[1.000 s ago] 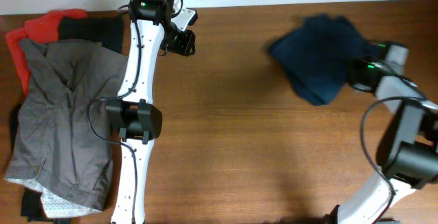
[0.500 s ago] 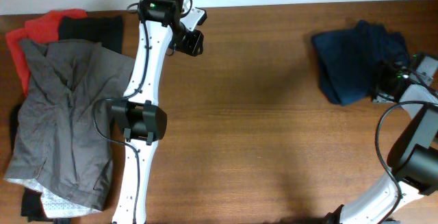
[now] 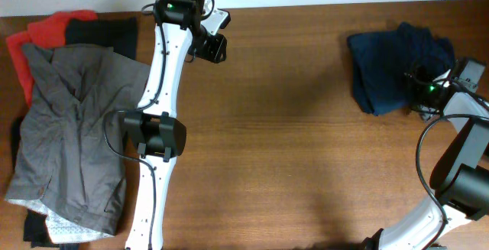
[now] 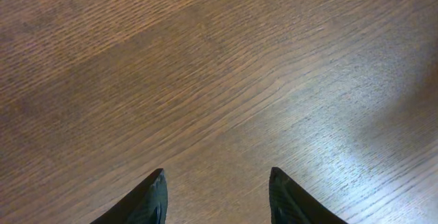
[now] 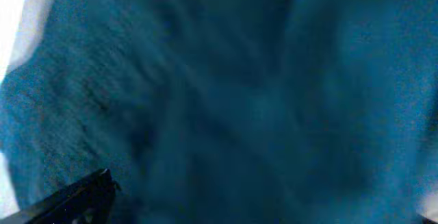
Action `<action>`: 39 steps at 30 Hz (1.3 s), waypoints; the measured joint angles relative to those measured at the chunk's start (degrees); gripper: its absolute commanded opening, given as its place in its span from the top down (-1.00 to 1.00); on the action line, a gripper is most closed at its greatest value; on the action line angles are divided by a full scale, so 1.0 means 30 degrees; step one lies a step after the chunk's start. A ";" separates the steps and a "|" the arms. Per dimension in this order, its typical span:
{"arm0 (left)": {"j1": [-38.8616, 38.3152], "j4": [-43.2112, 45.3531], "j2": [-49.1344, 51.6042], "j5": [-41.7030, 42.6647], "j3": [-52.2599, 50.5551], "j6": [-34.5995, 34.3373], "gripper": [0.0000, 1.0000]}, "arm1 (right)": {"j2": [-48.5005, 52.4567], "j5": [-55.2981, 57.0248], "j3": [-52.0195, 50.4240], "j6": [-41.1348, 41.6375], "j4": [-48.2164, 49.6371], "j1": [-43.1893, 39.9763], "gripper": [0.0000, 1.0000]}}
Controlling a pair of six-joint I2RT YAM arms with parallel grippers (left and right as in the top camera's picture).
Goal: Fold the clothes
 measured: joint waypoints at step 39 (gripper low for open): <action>-0.0007 0.0066 0.0000 -0.1202 0.0000 0.0131 -0.98 | -1.2517 -0.1749 0.0044 -1.0593 -0.6870 0.4758 -0.97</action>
